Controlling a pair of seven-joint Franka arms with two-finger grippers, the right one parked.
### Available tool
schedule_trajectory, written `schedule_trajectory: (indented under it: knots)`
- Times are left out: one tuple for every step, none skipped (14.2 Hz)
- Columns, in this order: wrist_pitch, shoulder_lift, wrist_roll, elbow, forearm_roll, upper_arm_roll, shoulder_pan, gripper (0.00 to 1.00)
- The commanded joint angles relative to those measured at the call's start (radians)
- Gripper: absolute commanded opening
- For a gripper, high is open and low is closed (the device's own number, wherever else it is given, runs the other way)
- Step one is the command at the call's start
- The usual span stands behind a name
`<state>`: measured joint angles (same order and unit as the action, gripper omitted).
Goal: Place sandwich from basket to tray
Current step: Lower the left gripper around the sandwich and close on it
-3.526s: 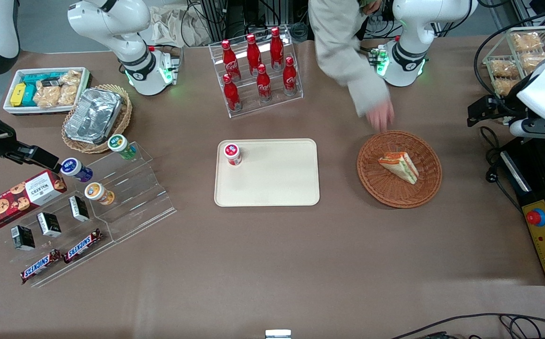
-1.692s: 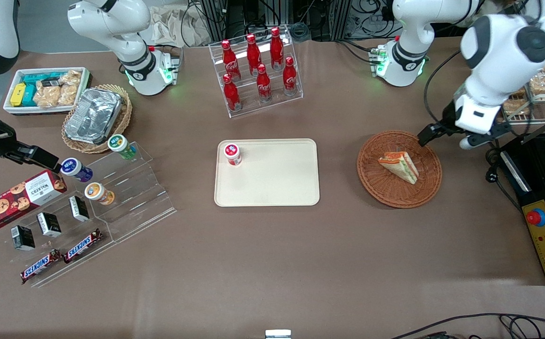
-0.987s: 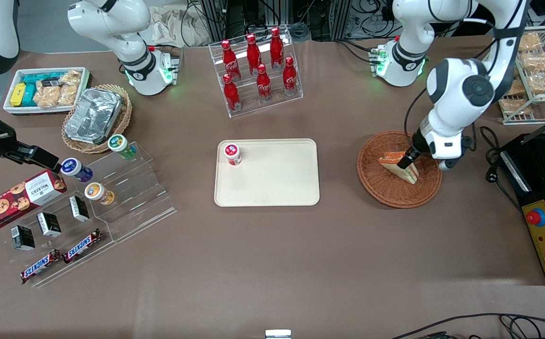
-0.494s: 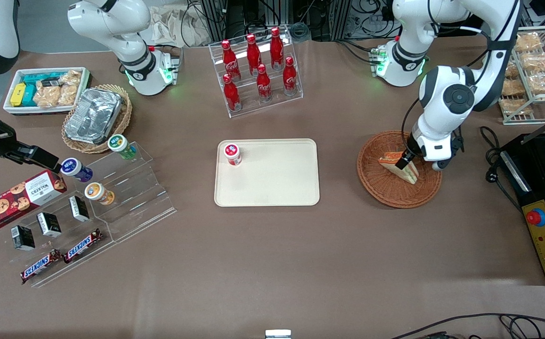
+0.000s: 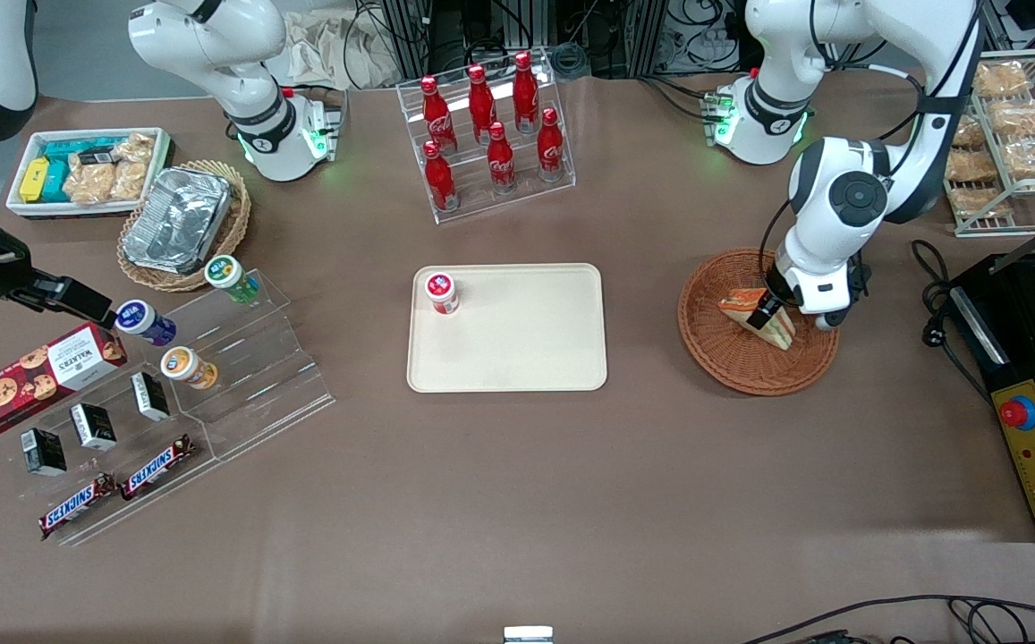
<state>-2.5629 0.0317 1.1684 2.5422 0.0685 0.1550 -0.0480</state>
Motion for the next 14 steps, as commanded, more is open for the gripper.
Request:
schedule_trajectory:
  knots:
    - [-0.007,0.011,0.054,-0.016,0.028,0.006,-0.004,0.66]
    - [-0.005,0.011,0.053,-0.017,0.028,0.006,-0.004,0.61]
    - [-0.005,0.011,0.053,-0.020,0.028,0.006,-0.004,0.61]
    - [-0.003,0.011,0.053,-0.023,0.027,0.006,-0.004,0.57]
    - [-0.003,0.011,0.054,-0.023,0.025,0.006,-0.004,0.49]
    - [-0.003,0.011,0.056,-0.025,0.024,0.006,-0.004,0.42]
    - [-0.003,0.010,0.057,-0.025,0.019,0.008,-0.004,0.40]
    - [-0.003,0.008,0.076,-0.039,0.008,0.008,-0.004,0.36]
    - [-0.003,0.010,0.118,-0.052,0.010,0.008,-0.004,0.29]
    - [0.001,0.010,0.149,-0.071,0.010,0.017,-0.004,0.15]
    - [0.019,0.002,0.158,-0.075,0.010,0.024,-0.003,0.06]
    - [0.056,-0.006,0.151,-0.095,0.010,0.024,-0.001,0.04]
    - [0.125,-0.009,0.148,-0.132,0.011,0.024,-0.001,0.00]
    - [0.210,-0.009,0.140,-0.175,0.022,0.026,-0.003,0.00]
